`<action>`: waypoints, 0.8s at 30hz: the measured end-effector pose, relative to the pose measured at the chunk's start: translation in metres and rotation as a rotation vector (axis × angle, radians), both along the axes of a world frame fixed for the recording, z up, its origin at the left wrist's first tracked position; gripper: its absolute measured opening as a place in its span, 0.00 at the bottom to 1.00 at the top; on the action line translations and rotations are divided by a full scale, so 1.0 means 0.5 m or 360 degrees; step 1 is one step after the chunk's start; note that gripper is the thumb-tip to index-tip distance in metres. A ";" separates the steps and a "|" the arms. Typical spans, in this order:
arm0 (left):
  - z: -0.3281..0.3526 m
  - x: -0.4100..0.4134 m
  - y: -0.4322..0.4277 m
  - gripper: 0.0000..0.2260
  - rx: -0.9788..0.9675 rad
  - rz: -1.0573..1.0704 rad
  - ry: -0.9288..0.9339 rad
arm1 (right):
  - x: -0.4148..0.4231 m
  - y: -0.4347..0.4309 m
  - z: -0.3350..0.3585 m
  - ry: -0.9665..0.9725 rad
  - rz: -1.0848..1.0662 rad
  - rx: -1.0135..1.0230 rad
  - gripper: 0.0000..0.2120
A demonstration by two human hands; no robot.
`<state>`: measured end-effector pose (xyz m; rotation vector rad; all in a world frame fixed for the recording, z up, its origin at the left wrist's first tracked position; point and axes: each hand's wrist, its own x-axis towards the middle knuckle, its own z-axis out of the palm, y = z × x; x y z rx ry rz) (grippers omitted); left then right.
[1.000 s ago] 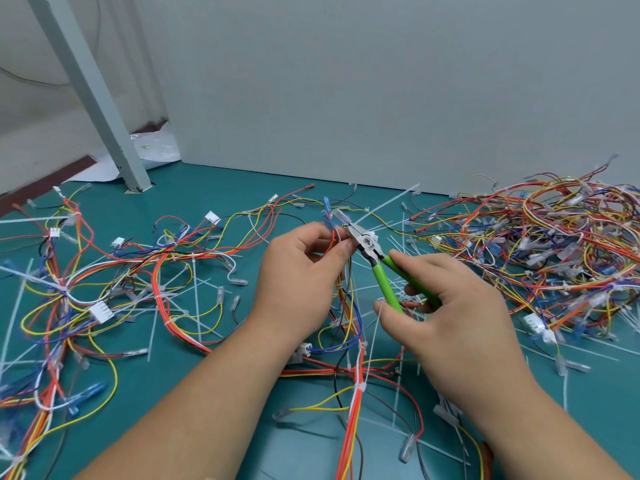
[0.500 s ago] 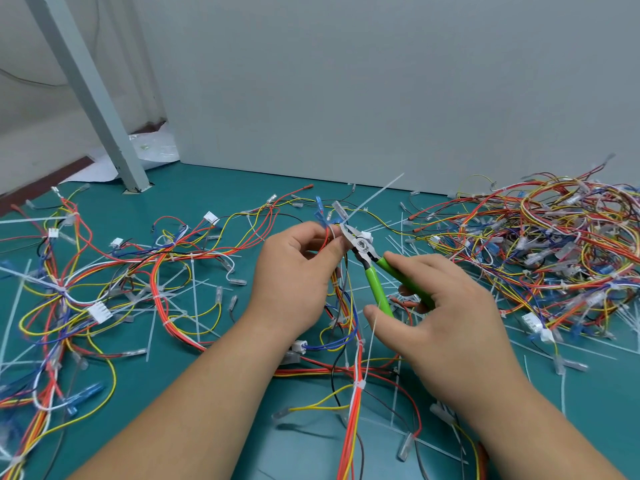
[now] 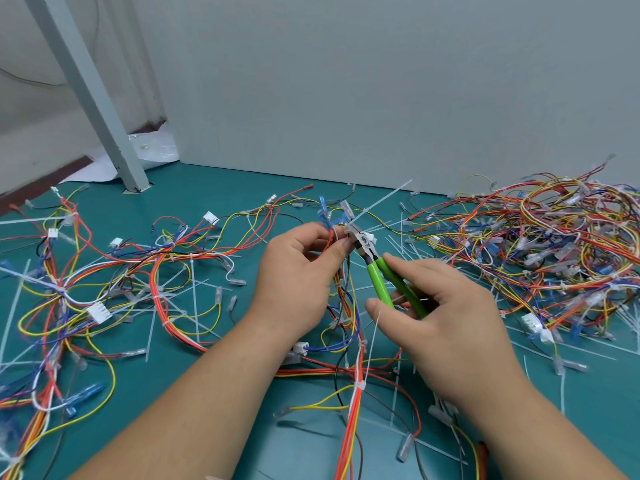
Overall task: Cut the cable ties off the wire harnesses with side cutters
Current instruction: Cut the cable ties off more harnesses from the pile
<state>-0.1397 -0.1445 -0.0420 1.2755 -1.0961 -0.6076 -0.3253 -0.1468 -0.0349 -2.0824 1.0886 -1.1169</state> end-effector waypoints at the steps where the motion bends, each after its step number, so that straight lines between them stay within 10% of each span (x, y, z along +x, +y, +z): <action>1: 0.000 0.000 0.000 0.06 -0.0003 -0.0004 -0.0003 | 0.000 0.000 0.000 -0.0007 0.0004 0.0003 0.24; 24: -0.001 0.003 -0.001 0.06 -0.0005 -0.0003 -0.0045 | -0.001 -0.003 0.008 0.0018 0.0005 0.0079 0.22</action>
